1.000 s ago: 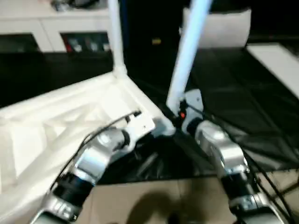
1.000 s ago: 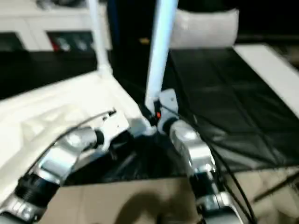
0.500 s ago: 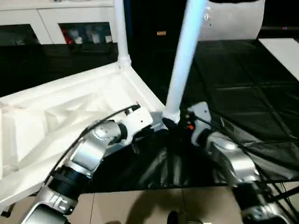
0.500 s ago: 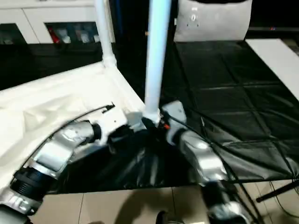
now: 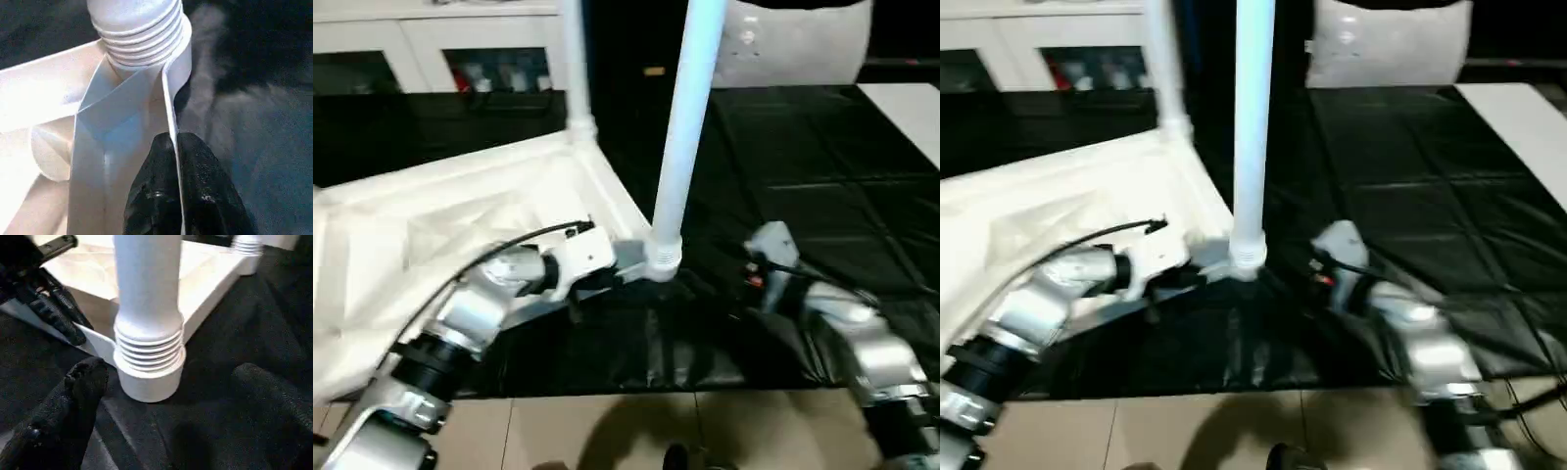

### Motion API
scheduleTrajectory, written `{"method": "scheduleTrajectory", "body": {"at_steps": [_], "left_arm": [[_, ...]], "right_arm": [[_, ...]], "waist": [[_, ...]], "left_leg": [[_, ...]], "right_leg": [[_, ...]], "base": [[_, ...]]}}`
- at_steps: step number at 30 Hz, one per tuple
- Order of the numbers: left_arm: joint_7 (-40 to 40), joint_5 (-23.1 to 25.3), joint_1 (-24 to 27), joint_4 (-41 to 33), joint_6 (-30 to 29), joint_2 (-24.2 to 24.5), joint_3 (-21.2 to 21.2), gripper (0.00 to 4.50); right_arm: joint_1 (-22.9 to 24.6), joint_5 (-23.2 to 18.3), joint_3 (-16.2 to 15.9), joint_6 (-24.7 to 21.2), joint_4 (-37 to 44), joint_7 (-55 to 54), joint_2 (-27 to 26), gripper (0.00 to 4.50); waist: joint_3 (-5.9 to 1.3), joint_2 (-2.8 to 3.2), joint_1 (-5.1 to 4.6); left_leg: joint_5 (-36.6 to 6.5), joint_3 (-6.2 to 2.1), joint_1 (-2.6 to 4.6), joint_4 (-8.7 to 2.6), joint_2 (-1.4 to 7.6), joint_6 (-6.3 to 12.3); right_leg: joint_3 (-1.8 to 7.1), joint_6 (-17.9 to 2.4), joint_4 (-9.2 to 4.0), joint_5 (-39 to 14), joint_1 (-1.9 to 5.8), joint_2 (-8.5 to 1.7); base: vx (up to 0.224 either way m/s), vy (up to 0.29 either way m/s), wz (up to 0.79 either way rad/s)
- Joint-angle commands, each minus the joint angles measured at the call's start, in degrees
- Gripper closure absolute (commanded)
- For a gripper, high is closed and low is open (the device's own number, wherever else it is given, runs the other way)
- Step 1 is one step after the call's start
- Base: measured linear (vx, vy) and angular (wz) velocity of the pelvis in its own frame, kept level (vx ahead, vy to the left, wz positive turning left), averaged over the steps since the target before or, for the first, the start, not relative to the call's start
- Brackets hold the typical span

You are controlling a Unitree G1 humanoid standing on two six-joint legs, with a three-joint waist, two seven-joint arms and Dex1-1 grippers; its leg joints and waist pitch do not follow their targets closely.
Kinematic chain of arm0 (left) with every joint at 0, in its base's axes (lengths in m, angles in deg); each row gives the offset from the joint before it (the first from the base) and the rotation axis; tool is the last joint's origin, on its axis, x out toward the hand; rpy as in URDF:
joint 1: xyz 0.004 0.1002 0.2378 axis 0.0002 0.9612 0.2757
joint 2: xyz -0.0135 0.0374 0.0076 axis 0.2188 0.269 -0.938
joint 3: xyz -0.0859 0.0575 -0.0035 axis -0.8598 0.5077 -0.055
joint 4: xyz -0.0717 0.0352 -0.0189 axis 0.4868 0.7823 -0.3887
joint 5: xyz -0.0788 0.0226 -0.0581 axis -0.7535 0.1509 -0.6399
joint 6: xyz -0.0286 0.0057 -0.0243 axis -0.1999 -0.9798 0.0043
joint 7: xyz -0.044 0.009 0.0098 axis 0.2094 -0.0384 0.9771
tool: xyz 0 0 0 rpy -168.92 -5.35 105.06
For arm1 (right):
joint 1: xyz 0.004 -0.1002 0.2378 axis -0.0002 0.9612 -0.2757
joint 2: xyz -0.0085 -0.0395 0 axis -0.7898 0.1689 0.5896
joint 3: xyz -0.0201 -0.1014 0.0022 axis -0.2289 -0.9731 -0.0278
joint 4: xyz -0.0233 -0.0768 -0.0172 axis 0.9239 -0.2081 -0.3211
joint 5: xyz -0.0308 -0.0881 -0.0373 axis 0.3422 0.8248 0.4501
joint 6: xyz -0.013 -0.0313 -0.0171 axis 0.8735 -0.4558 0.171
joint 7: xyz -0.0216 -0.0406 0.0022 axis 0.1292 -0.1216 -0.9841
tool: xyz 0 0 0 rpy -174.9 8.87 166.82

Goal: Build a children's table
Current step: Rotate leg to tighten

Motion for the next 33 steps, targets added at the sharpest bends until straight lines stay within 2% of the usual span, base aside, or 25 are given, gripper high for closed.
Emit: {"method": "scheduleTrajectory", "body": {"at_steps": [1,3,6,7,8,11,15,16,19,22,23,33], "left_arm": [[4.15,1.84,0.0,1.56,2.45,0.88,4.77,4.5],[6.68,2.39,-0.76,3.37,6.22,1.48,6.06,4.5],[9.21,1.79,-0.95,3.51,8.38,1.48,6.73,4.5],[9.82,1.72,-1.01,3.45,8.81,1.5,6.95,4.5],[10.44,1.73,-1.16,3.56,9.18,1.47,7.14,4.5],[11.65,1.74,-1.58,3.39,9.98,1.28,7.81,4.5],[13.11,1.65,-1.97,3.25,11.23,1.03,8.78,4.5],[13.44,1.7,-1.96,3.31,11.45,0.89,8.76,4.5],[14.03,2.19,-1.91,3.44,12.08,0.65,9.03,4.5],[14.31,2.2,-1.98,3.63,12.36,0.66,9.08,4.5],[14.33,2.22,-2.01,3.68,12.41,0.69,9.11,4.5],[14.54,2.16,-1.88,3.9,12.64,0.81,8.94,4.5]], "right_arm": [[-0.98,0.09,-0.79,0.58,1.65,1.78,0.87,0.01],[-1.8,1.77,-2.57,2.17,1.38,4.03,2.36,0.01],[-1.83,2.35,-4.8,2.54,2.01,7.94,3.64,0.01],[-1.83,2.35,-5.22,2.44,2.08,8.71,3.81,0.01],[-1.99,2.33,-5.5,2.35,1.91,9.34,3.86,0.01],[-3.18,2.85,-5.97,2.63,0.22,9.49,3.07,0.01],[-4.69,2.25,-6.66,2.87,-1.38,10.55,2.24,0.01],[-4.84,2.13,-6.8,2.92,-1.57,11.06,2.16,0.19],[-4.97,0.75,-7.56,0.72,-1.36,13.83,2.11,0.3],[-4.96,0.4,-7.72,-0.28,-1.26,14.99,2.25,0.66],[-4.94,0.29,-7.79,-0.59,-1.18,15.34,2.38,0.66],[-5.32,0.32,-7.57,-0.76,-1.89,16.46,2.12,1.55]], "waist": [[-4.33,-0.33,0.19],[-4.49,-0.31,0.69],[-4.52,-0.34,0.97],[-4.52,-0.3,1.18],[-4.56,-0.64,1.22],[-4.65,-0.56,1.85],[-4.66,-0.67,2.17],[-4.66,-0.67,2.2],[-4.81,-0.82,2.25],[-4.78,-0.81,2.27],[-4.77,-0.94,2.27],[-4.8,-1.0,2.28]], "left_leg": [[5.81,0.19,-1.52,-3.4,2.62,9.79],[6.18,0.3,-1.39,-3.28,2.5,9.65],[6.15,0.35,-1.45,-3.28,2.58,9.5],[6.03,0.39,-1.38,-3.3,2.67,9.5],[6.22,0.38,-1.47,-3.32,2.73,9.54],[6.42,0.38,-1.24,-3.37,2.94,9.07],[6.04,0.51,-1.25,-3.36,2.91,8.36],[6.05,0.52,-1.22,-3.36,2.93,8.36],[7.27,0.42,-1.42,-3.25,2.92,8.97],[7.75,0.42,-1.47,-3.2,2.91,9.32],[7.7,0.46,-1.49,-3.2,2.85,9.24],[8.12,0.47,-1.48,-3.16,2.83,9.0]], "right_leg": [[4.2,-9.59,-3.3,-13.24,4.66,-4.24],[4.16,-9.74,-3.29,-12.77,4.71,-4.27],[4.19,-9.41,-3.24,-13.02,4.78,-4.39],[4.21,-9.32,-3.27,-13.19,4.74,-4.39],[4.23,-9.25,-3.19,-13.06,4.8,-4.4],[4.26,-9.17,-3.08,-13.65,4.57,-4.49],[4.35,-9.26,-3.0,-13.51,4.59,-4.52],[4.34,-9.31,-2.98,-13.35,4.58,-4.52],[4.3,-9.52,-2.62,-11.63,4.76,-4.52],[4.2,-9.45,-2.65,-11.67,4.74,-4.47],[4.21,-9.24,-2.7,-11.97,4.76,-4.49],[4.16,-8.82,-2.67,-12.19,4.73,-4.45]], "base": [[0.0,0.0,0.0],[0.0,0.0,0.0],[0.0,0.0,0.0],[0.0,0.0,0.0],[0.0,0.0,0.0],[0.0,0.0,0.0],[0.0,0.0,0.0],[0.0,0.0,0.0],[0.0,0.0,0.0],[0.0,0.0,0.0],[0.0,0.0,0.0],[0.0,0.0,0.0]]}}
